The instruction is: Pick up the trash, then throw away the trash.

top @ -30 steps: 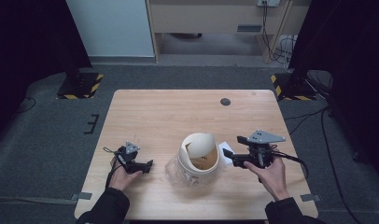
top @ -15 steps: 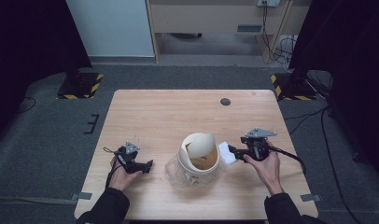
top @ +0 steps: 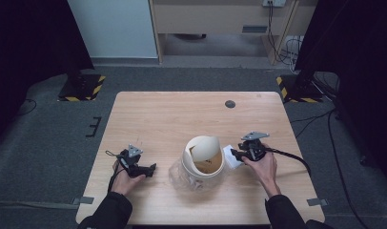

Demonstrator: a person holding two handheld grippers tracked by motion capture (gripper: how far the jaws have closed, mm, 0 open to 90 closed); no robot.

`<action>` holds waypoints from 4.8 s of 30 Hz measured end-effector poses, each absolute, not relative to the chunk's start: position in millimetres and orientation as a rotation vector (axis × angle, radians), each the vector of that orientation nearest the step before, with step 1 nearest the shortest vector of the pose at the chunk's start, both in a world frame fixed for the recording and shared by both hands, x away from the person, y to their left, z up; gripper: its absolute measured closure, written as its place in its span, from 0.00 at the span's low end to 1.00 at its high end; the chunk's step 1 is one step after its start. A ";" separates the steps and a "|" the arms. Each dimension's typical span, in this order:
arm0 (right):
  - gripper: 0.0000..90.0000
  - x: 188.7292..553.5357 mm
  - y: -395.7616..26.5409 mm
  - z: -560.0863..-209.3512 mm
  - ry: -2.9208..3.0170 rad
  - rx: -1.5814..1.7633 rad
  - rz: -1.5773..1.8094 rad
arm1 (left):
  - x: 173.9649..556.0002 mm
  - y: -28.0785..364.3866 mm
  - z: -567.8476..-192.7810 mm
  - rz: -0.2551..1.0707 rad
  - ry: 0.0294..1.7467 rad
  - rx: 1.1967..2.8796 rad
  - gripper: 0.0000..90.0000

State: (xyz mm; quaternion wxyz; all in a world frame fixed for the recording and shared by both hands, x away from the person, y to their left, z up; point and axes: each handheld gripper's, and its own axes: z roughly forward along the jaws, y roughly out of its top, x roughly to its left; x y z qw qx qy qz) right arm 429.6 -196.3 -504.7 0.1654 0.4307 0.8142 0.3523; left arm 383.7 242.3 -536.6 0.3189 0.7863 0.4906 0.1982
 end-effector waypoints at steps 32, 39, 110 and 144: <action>0.97 432.0 -201.6 -520.2 2.332 1.359 1.012 | 383.7 242.3 -536.6 0.521 1.290 2.068 0.00; 0.97 426.1 -210.6 -500.9 2.270 1.320 1.079 | 383.6 242.3 -536.6 0.522 1.290 2.068 0.00; 0.97 298.5 -203.6 -383.0 2.025 0.950 1.693 | 383.4 242.3 -536.6 0.519 1.290 2.067 0.00; 0.97 308.6 -155.6 -418.0 2.156 0.912 1.601 | 383.2 242.0 -536.5 0.522 1.291 2.069 0.00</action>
